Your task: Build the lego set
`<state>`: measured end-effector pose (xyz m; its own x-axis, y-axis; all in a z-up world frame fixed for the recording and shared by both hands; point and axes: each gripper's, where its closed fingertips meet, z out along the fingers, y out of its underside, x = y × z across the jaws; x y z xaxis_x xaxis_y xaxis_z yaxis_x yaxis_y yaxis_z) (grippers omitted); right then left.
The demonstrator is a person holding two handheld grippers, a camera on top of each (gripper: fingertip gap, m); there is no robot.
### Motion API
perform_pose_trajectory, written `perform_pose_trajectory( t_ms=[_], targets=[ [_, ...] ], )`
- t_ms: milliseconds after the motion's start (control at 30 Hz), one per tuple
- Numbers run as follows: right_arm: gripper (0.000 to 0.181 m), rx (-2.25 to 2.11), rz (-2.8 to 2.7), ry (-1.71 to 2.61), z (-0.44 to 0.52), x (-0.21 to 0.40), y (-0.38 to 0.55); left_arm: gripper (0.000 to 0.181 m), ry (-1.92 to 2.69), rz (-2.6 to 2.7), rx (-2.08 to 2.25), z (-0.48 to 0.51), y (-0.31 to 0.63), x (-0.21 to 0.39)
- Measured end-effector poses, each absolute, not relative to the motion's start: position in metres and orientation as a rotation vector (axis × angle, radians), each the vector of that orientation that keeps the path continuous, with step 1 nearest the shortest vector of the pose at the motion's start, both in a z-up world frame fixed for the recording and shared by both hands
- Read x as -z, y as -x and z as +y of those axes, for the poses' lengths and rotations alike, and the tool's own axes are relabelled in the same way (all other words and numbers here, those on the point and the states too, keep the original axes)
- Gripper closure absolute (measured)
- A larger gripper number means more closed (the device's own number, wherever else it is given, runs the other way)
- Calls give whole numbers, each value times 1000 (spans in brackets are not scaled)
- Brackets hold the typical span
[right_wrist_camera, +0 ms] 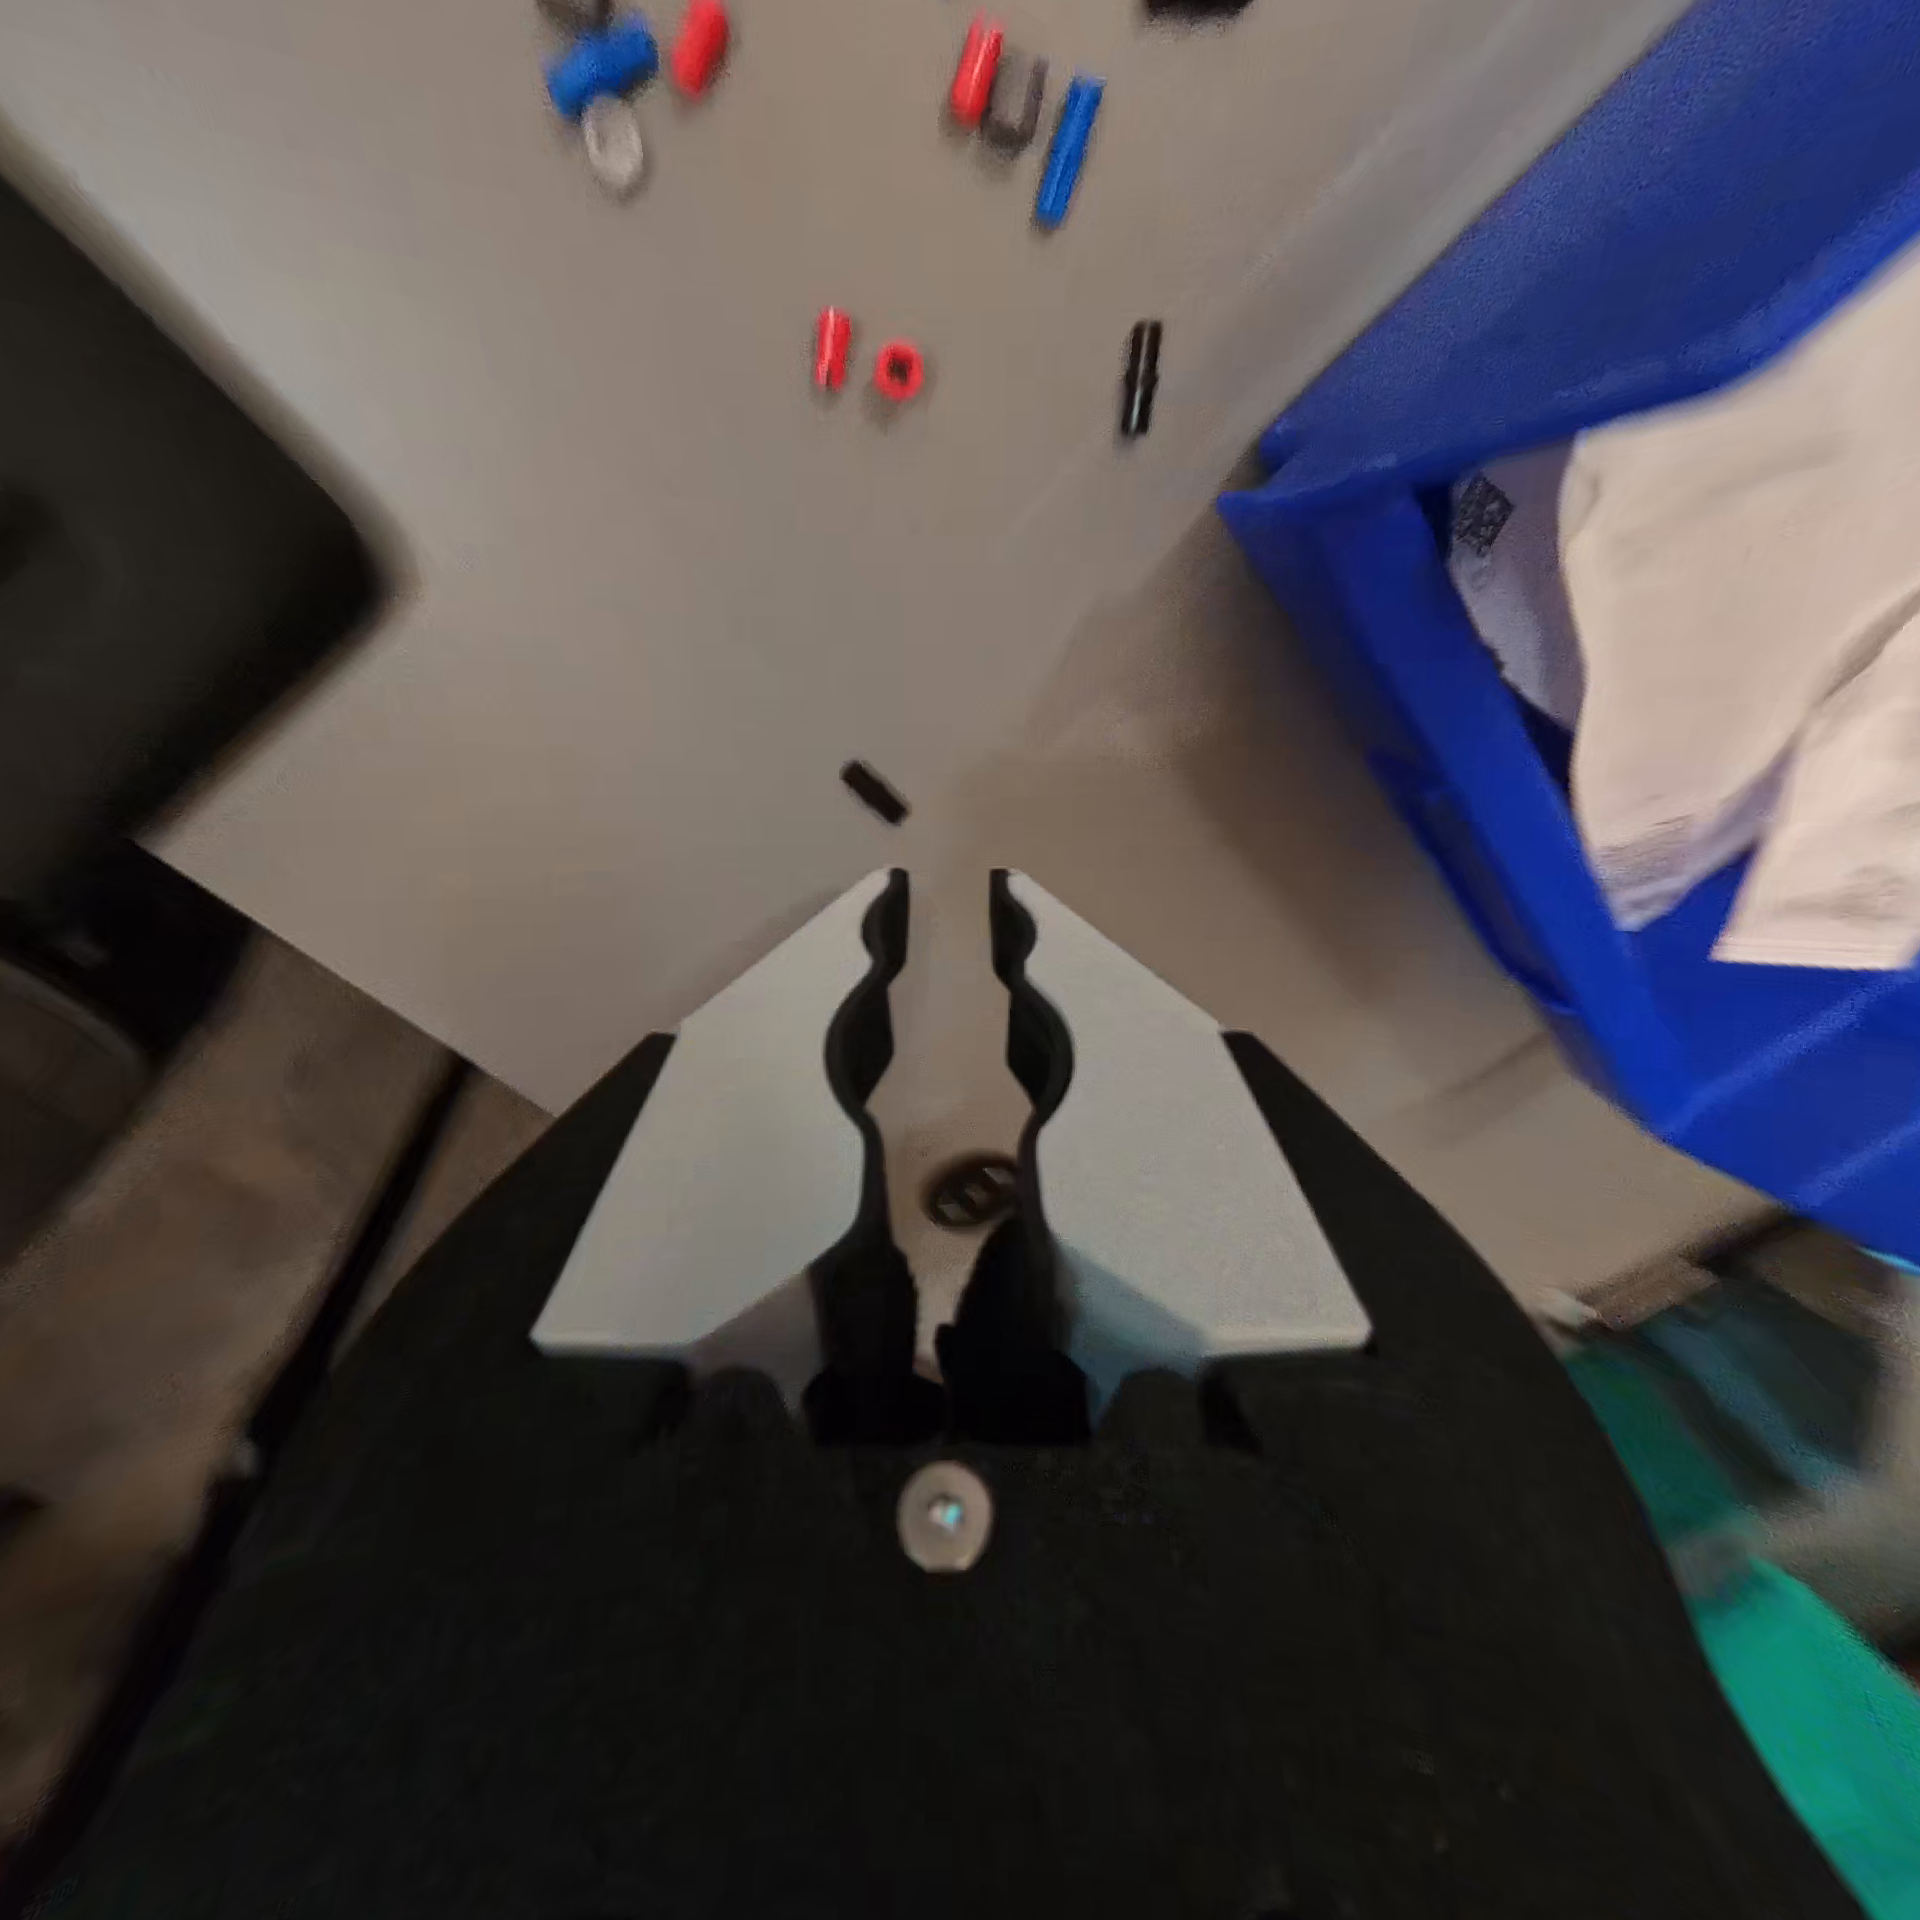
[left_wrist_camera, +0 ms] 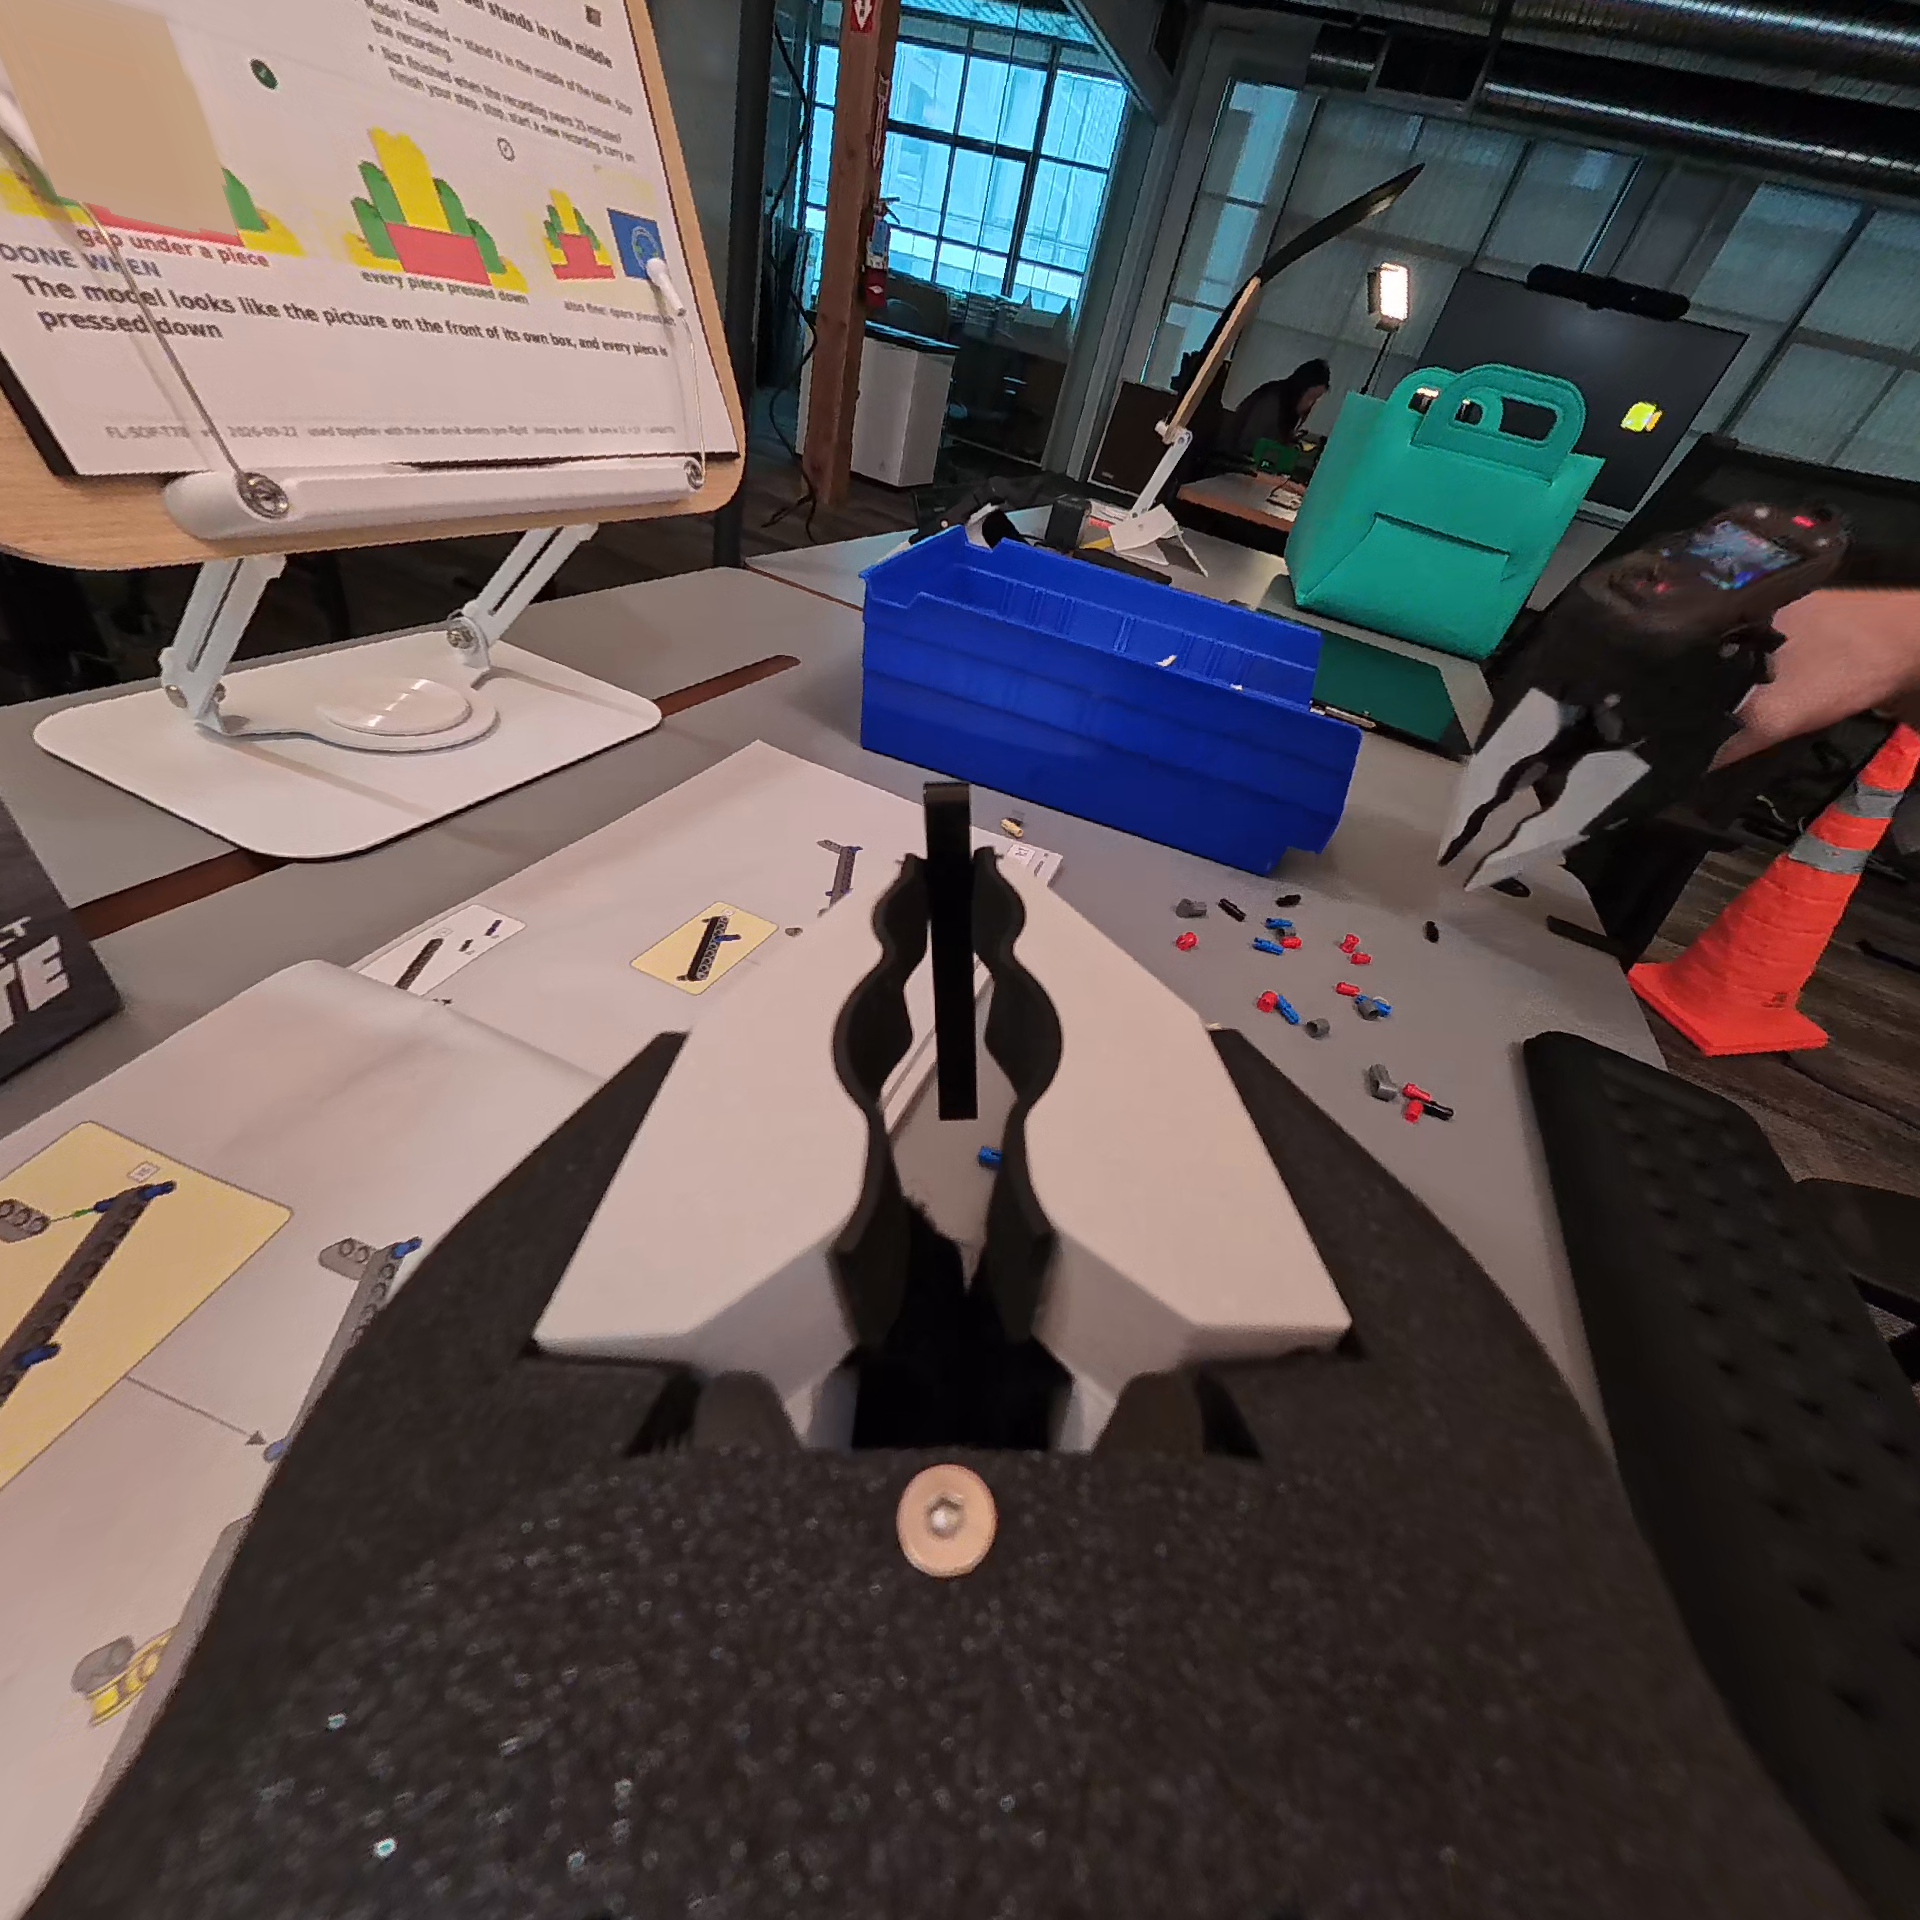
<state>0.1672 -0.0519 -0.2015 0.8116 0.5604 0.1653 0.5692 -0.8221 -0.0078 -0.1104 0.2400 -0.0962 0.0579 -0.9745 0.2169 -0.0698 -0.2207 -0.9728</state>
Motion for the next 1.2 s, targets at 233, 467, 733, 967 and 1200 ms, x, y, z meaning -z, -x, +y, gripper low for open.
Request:
perform_pose_trajectory(
  t_ms=[233, 467, 733, 967, 1200],
  targets=[
    [166, -86, -525, 2505, -50, 221, -160, 175, 1432, 1147, 1309, 228, 106, 94],
    [170, -225, -565, 2421, -48, 227, -156, 175, 1442, 1171, 1294, 227, 104, 102],
    [171, -402, -577, 2408, -49, 233, -154, 175, 1455, 1162, 1296, 231, 105, 104],
    [171, -369, -540, 2432, -47, 233, -154, 175, 1456, 1164, 1294, 232, 105, 105],
    [158, -240, -308, 2407, -39, 232, -134, 175, 1450, 1162, 1298, 231, 106, 102]
  ],
)
